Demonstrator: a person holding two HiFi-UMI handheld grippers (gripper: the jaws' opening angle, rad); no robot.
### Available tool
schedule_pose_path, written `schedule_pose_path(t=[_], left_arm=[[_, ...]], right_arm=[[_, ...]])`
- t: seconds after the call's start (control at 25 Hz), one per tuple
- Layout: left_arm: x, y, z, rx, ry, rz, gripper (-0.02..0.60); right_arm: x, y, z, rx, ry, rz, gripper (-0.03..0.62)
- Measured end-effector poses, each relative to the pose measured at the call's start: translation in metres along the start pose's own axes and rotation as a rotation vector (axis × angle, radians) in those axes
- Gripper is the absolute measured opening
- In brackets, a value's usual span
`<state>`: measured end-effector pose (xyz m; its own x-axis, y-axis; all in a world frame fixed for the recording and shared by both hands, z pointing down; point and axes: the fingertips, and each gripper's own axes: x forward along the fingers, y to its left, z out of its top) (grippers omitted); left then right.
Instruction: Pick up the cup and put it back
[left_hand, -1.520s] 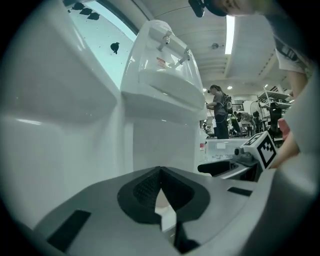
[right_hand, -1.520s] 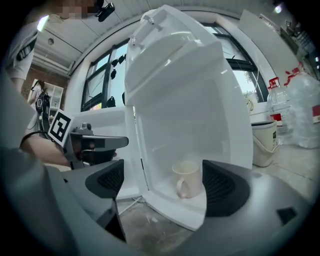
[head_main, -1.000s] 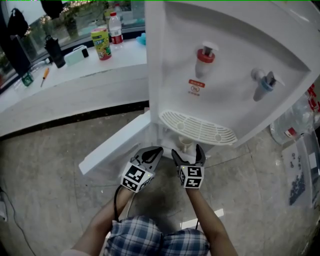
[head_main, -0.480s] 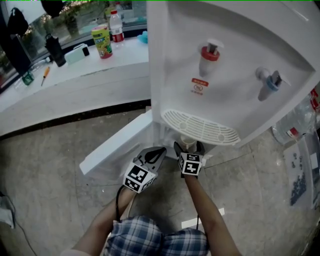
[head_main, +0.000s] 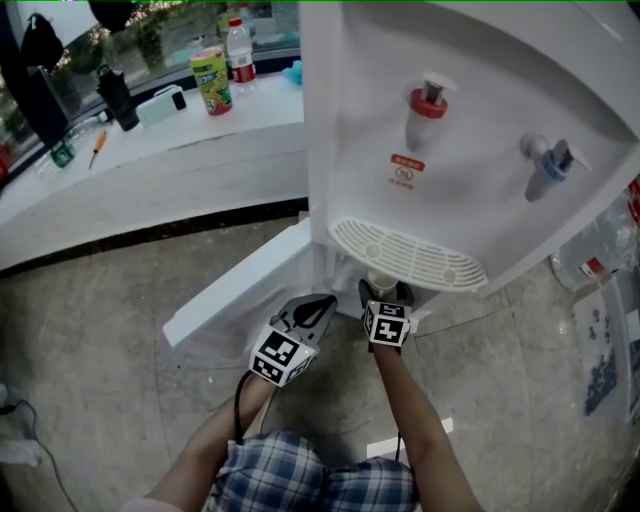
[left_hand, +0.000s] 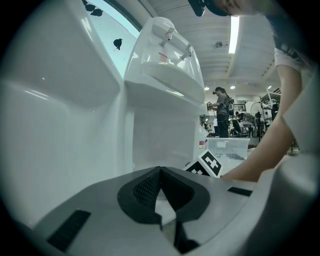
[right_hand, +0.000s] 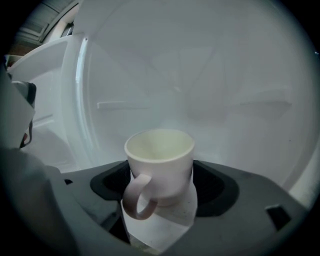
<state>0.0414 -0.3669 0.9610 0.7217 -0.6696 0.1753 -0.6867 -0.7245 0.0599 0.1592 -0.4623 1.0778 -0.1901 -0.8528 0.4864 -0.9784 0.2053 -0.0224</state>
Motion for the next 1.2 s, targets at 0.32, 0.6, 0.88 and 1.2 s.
schedule_pose_path(t=[0.32, 0.6, 0.88, 1.2], left_arm=[[-0.004, -0.001, 0.000, -0.020, 0.011, 0.003, 0.025], [-0.004, -0.001, 0.002, -0.025, 0.002, 0.005, 0.025], [0.002, -0.004, 0.001, -0.030, 0.003, -0.002, 0.025], [0.005, -0.007, 0.003, -0.028, -0.003, -0.004, 0.025]], right_arm=[[-0.016, 0.007, 0.000, -0.021, -0.013, 0.035, 0.388], [-0.079, 0.024, 0.016, -0.031, -0.096, 0.128, 0.385], [-0.163, 0.042, 0.043, -0.064, -0.203, 0.215, 0.385], [-0.214, 0.045, 0.058, -0.077, -0.262, 0.239, 0.385]])
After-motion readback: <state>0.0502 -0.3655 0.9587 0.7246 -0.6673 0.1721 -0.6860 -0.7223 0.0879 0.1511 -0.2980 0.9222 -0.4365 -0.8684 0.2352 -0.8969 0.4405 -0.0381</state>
